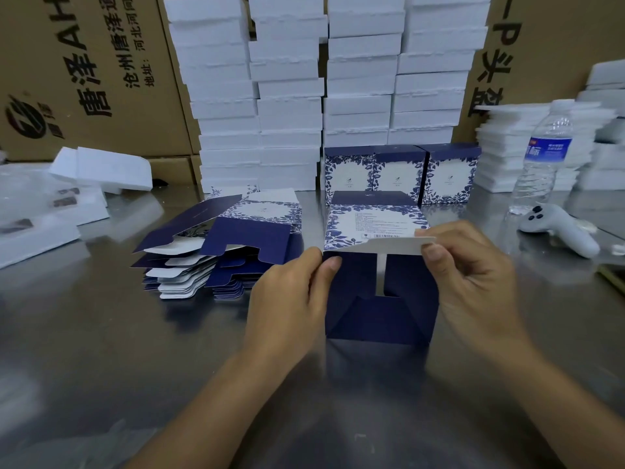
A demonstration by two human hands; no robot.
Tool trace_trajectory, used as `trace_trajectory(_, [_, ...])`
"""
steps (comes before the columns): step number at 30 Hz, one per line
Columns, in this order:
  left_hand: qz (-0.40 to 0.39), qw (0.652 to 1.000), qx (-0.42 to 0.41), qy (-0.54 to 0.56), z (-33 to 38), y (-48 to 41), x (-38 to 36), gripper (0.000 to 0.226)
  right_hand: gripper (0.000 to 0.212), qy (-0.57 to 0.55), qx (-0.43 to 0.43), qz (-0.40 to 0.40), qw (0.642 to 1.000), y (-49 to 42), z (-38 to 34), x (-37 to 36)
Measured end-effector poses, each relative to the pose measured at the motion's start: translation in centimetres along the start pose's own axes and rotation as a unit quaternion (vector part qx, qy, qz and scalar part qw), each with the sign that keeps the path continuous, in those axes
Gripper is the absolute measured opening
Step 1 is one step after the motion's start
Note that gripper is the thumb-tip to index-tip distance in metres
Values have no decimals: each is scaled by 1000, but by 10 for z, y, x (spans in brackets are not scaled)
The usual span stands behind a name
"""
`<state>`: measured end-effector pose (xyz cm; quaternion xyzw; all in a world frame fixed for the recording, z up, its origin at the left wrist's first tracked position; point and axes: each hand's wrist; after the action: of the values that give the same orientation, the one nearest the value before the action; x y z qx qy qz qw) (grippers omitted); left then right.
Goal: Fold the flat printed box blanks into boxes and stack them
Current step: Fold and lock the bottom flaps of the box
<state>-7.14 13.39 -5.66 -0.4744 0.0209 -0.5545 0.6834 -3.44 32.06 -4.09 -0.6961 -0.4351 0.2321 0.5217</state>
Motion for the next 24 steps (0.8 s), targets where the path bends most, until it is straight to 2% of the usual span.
trace_trajectory(6, [20,999,-11,-29,0,-2,2,45,29,-7,-4,4,1000,3,-2,-5])
trace_trajectory(15, [17,1000,-7,-4,-1,-2,1,43,28,-19,-23,-3,1000,5,-3,-7])
trace_trajectory(18, [-2,1000,6,22,-3,-1,0,43,27,-20,-13,-18,1000,6,-3,-8])
trace_trajectory(20, [-27,999,17,44,-5,-1,0,46,34,-20,-20,-18,999,6,-2,-8])
trace_trajectory(24, [-95,995,19,13,-8,-1,-1,45,38,-32,-50,-3,998,6,-2,-7])
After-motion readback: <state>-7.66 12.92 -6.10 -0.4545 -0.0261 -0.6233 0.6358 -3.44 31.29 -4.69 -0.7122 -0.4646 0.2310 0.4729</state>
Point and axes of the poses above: each hand's wrist, its own y-axis away from the middle knuckle, its own x-axis out of the back of the hand, z = x × y, and after that the axes turned 9 degrees about x, right-handed
